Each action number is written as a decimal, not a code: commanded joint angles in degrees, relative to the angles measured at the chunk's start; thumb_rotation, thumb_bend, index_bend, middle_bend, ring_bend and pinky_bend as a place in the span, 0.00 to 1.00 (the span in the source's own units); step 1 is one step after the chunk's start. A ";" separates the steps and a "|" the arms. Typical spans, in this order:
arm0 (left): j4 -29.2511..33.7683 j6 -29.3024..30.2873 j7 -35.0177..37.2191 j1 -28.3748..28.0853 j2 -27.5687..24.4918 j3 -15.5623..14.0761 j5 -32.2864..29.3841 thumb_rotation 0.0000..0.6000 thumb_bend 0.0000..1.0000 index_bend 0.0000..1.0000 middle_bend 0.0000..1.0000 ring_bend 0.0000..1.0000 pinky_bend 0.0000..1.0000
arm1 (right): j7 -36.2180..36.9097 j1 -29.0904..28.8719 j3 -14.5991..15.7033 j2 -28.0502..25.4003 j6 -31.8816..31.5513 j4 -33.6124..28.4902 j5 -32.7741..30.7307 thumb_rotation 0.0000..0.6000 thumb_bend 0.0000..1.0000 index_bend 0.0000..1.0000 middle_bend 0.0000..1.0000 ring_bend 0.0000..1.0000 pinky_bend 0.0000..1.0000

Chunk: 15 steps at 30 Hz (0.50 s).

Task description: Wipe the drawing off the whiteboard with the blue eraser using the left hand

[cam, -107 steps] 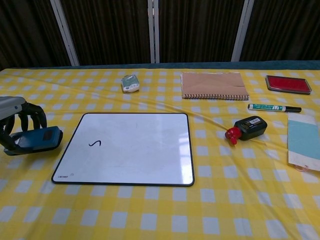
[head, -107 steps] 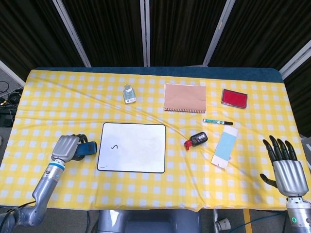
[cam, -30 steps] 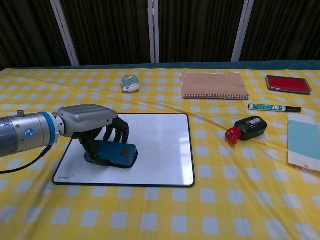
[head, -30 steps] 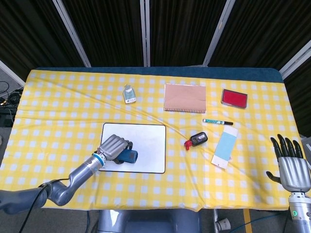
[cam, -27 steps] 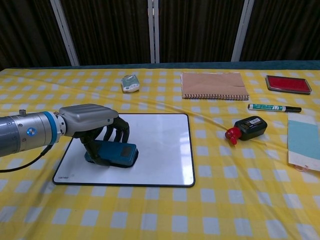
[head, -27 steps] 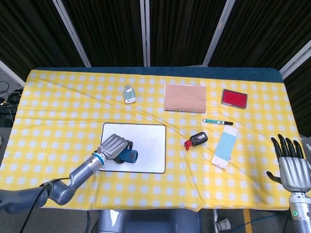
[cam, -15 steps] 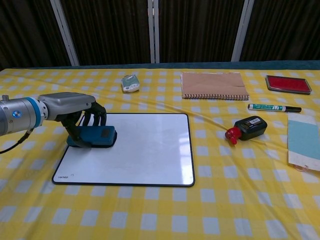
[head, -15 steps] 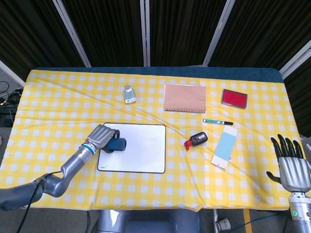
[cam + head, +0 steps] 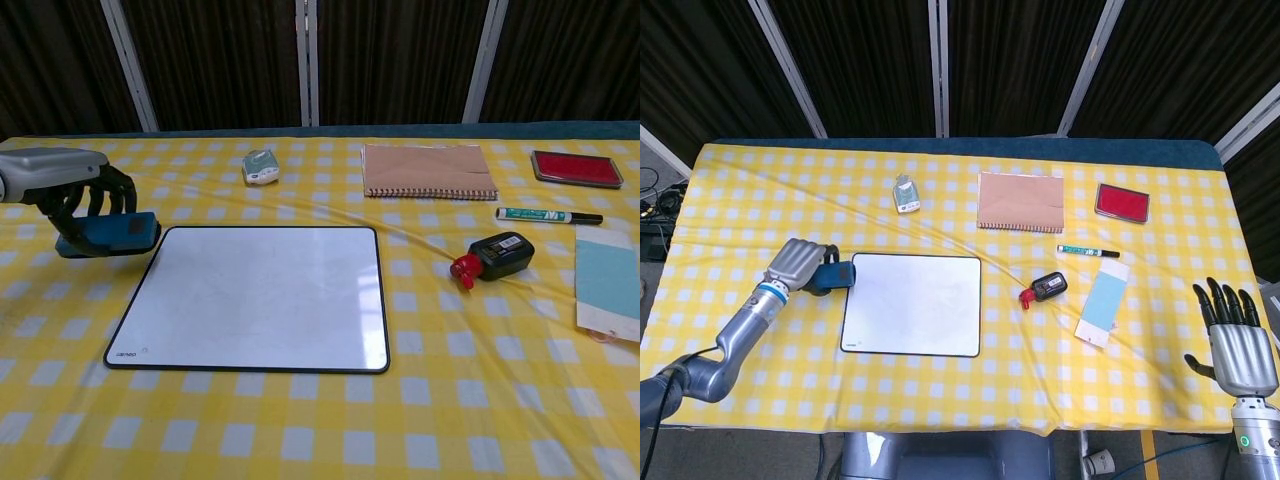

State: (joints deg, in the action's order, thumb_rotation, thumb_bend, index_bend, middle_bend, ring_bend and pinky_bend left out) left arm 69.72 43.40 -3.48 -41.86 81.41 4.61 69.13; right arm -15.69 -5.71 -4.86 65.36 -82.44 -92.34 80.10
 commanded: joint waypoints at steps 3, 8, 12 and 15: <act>-5.00 -0.68 4.77 2.06 1.24 -2.22 2.26 1.00 0.31 0.59 0.46 0.49 0.59 | -0.14 -0.11 0.08 0.08 0.22 0.02 0.02 1.00 0.00 0.00 0.00 0.00 0.00; -6.52 0.09 12.68 2.74 1.27 -2.53 6.12 1.00 0.04 0.19 0.10 0.13 0.26 | -0.46 -0.20 0.02 0.17 0.28 -0.09 -0.08 1.00 0.00 0.00 0.00 0.00 0.00; -4.21 4.52 16.28 4.12 -1.05 -1.65 8.11 0.93 0.00 0.00 0.00 0.00 0.00 | -0.29 -0.15 0.09 -0.01 0.14 -0.40 0.13 1.00 0.00 0.00 0.00 0.00 0.00; -0.45 8.28 15.15 6.20 -4.11 -0.89 7.29 0.86 0.00 0.00 0.00 0.00 0.00 | 0.40 -0.03 0.18 -0.43 -0.11 -0.81 0.56 1.00 0.00 0.00 0.00 0.00 0.00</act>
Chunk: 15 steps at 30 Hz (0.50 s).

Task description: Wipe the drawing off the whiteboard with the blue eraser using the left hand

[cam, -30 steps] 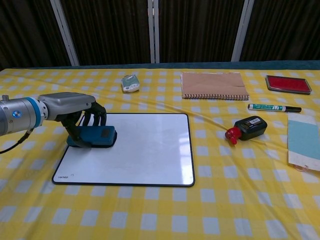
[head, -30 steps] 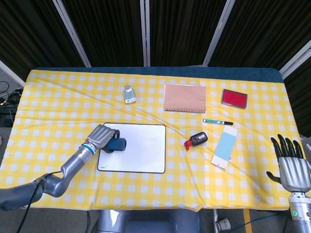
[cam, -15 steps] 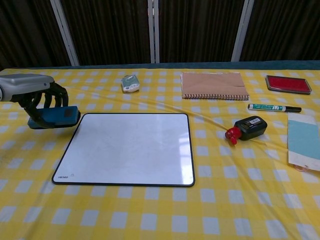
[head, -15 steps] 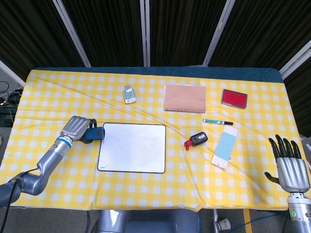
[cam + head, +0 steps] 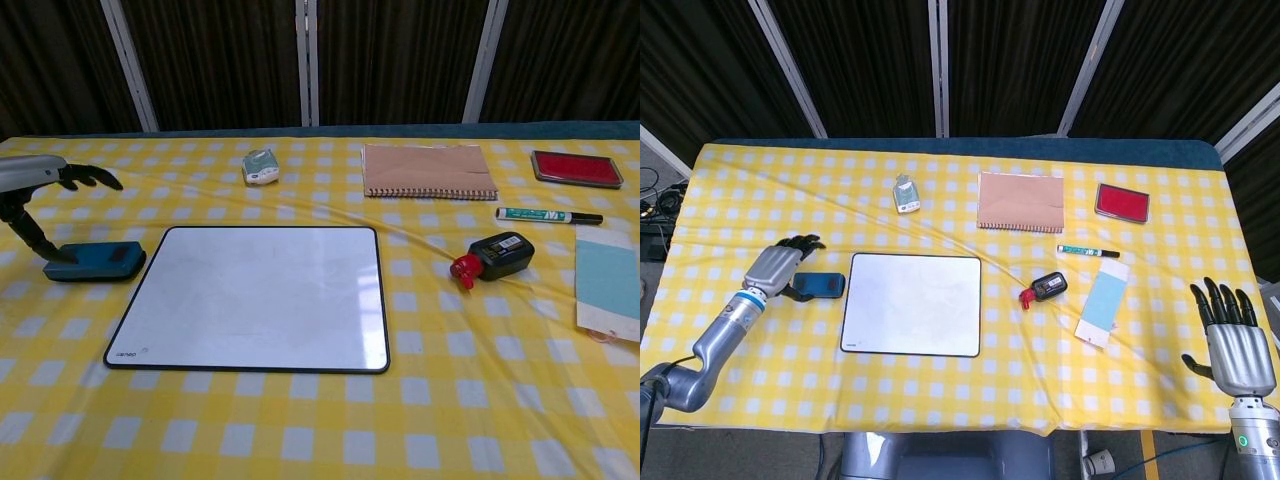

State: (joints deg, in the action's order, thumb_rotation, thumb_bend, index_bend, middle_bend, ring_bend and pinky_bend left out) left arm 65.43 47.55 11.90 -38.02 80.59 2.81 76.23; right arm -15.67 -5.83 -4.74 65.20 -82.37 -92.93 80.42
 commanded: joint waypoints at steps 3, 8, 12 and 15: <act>9.34 9.07 -4.52 5.17 -6.47 1.66 -1.61 0.89 0.00 0.00 0.00 0.00 0.00 | 1.36 0.25 0.05 -0.70 -0.49 -0.40 0.55 1.00 0.00 0.00 0.00 0.00 0.00; 22.78 23.97 -13.62 13.63 -11.70 1.77 -3.51 1.00 0.00 0.00 0.00 0.00 0.00 | 3.99 0.37 -0.02 -1.69 -1.16 -0.77 1.77 1.00 0.00 0.00 0.00 0.00 0.00; 29.17 31.94 -17.72 19.42 -13.22 -0.30 -2.77 1.00 0.00 0.00 0.00 0.00 0.00 | 5.34 0.38 0.02 -2.11 -1.54 -0.75 2.70 1.00 0.00 0.00 0.00 0.00 0.00; 29.72 35.93 -17.90 22.93 -13.02 -2.18 -0.78 1.00 0.00 0.00 0.00 0.00 0.00 | 6.27 0.37 -0.02 -2.38 -1.81 -0.74 3.22 1.00 0.00 0.00 0.00 0.00 0.00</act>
